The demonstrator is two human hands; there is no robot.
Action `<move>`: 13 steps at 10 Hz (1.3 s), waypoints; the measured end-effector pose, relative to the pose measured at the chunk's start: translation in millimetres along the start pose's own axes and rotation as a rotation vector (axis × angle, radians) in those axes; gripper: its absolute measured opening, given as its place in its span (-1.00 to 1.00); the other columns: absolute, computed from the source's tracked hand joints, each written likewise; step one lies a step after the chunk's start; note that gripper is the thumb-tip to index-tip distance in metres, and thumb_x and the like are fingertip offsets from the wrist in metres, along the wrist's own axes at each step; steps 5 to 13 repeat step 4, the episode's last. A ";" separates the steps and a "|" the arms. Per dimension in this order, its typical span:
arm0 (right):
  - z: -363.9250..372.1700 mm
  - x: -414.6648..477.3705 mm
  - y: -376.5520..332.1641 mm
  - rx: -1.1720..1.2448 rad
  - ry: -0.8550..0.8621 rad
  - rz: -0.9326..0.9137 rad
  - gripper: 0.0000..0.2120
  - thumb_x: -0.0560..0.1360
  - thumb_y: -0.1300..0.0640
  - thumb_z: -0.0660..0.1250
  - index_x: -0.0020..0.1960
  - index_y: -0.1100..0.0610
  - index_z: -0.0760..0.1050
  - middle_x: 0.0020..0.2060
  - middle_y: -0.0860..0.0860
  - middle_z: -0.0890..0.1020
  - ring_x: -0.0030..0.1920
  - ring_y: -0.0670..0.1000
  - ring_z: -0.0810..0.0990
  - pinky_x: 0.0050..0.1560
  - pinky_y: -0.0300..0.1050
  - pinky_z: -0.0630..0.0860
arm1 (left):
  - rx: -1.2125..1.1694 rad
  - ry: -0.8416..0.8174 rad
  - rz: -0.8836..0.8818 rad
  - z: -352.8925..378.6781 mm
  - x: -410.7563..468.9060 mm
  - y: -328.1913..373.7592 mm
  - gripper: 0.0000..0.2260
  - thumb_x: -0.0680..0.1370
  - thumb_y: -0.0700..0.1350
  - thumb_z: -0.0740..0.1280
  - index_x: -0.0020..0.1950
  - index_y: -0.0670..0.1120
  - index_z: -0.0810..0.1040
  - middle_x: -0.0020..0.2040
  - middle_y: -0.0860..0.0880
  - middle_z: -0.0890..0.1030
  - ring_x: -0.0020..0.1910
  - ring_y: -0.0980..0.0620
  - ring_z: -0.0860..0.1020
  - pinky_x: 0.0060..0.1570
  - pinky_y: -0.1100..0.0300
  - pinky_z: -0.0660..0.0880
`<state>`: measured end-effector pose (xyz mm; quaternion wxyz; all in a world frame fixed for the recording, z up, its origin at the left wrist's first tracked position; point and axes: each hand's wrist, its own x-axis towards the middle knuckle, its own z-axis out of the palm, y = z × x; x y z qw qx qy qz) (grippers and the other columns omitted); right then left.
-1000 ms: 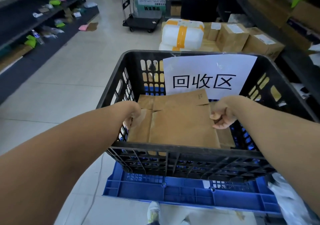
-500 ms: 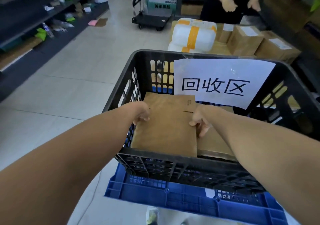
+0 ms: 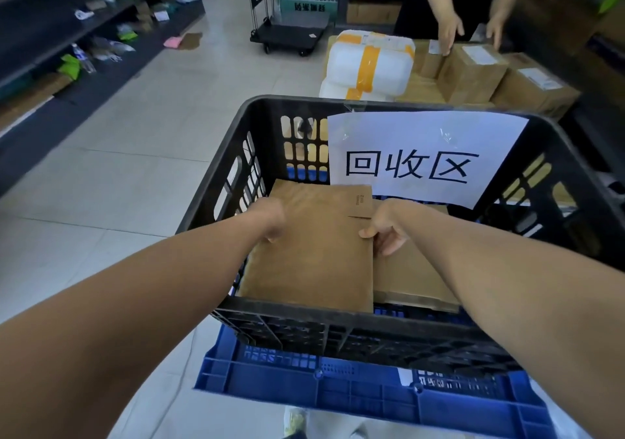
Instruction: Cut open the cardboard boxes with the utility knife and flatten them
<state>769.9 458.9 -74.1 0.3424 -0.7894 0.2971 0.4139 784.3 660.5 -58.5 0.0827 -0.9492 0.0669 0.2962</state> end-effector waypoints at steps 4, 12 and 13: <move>6.8 9.9 6.4 -0.087 0.024 0.025 -0.53 0.56 0.07 0.30 0.36 0.32 0.37 0.27 0.17 0.53 0.19 0.06 0.58 0.23 -0.12 0.51 | -0.005 -0.026 0.095 8.7 5.6 1.0 -0.67 0.49 -0.14 0.43 0.20 -0.25 0.52 0.07 -0.13 0.56 0.17 -0.12 0.54 0.08 0.15 0.47; 6.8 9.9 6.4 -0.087 0.024 0.025 -0.53 0.56 0.07 0.30 0.36 0.32 0.37 0.27 0.17 0.53 0.19 0.06 0.58 0.23 -0.12 0.51 | -0.005 -0.026 0.095 8.7 5.6 1.0 -0.67 0.49 -0.14 0.43 0.20 -0.25 0.52 0.07 -0.13 0.56 0.17 -0.12 0.54 0.08 0.15 0.47; 6.8 9.9 6.4 -0.087 0.024 0.025 -0.53 0.56 0.07 0.30 0.36 0.32 0.37 0.27 0.17 0.53 0.19 0.06 0.58 0.23 -0.12 0.51 | -0.005 -0.026 0.095 8.7 5.6 1.0 -0.67 0.49 -0.14 0.43 0.20 -0.25 0.52 0.07 -0.13 0.56 0.17 -0.12 0.54 0.08 0.15 0.47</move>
